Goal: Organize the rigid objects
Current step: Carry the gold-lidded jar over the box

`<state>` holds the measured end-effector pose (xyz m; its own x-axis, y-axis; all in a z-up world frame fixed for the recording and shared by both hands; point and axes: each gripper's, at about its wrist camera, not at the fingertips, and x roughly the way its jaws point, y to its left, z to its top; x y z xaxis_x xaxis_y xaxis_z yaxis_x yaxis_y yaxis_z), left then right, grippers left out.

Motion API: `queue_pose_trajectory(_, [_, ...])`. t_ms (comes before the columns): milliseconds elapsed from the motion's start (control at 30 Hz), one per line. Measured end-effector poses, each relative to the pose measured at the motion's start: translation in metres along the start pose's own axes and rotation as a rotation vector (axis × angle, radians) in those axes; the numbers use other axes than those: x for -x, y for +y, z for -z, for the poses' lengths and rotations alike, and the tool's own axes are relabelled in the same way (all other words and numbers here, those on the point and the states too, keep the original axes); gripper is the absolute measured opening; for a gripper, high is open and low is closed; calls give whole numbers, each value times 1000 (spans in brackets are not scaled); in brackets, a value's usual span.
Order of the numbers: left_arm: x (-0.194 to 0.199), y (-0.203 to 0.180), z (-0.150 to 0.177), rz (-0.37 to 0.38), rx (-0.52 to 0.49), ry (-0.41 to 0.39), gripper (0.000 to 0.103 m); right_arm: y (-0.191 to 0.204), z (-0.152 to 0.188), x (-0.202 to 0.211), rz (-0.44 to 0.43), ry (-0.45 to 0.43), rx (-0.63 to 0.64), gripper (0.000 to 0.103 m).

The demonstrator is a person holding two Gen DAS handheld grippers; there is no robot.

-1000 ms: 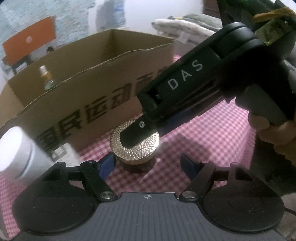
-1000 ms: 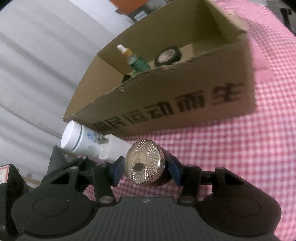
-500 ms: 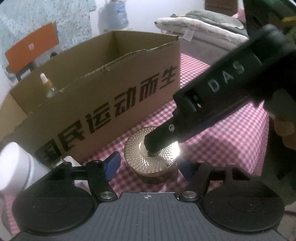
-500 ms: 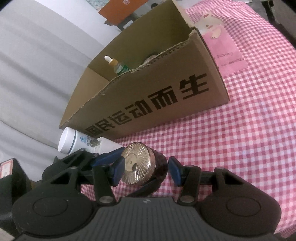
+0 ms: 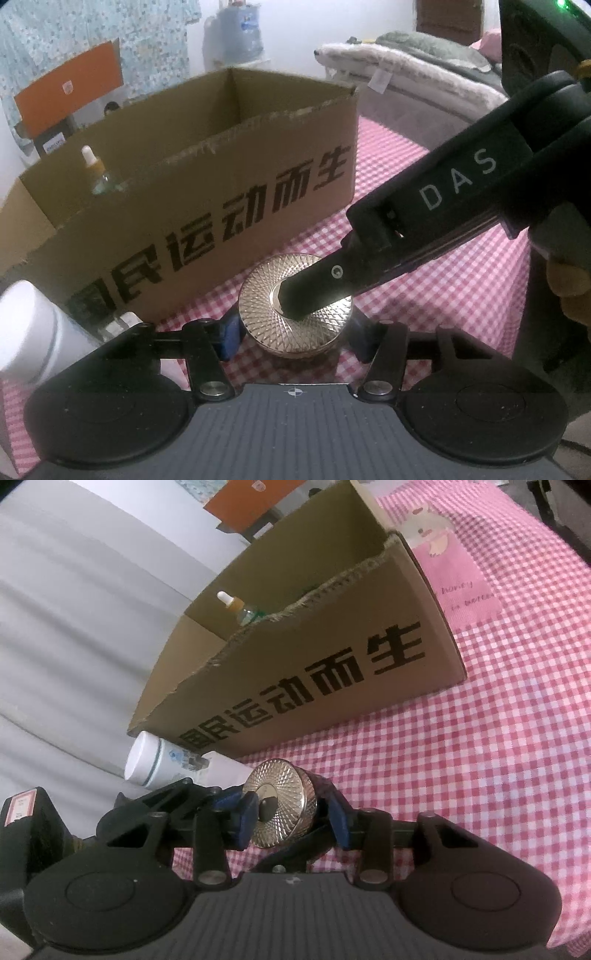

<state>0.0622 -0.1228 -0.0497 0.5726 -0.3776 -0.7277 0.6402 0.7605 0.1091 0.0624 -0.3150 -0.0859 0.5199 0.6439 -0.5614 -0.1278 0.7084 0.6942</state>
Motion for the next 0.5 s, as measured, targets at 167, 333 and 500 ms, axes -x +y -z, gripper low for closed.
queue_pose_trajectory(167, [34, 0, -12, -27, -11, -74, 55, 26, 1, 25, 3, -47, 52, 44])
queue_pose_trajectory(333, [74, 19, -40, -68, -4, -151, 55, 72, -13, 53, -11, -125, 177, 45])
queue_pose_trajectory(500, [91, 51, -80, -93, 13, -156, 55, 113, -51, 61, -43, -152, 286, 45])
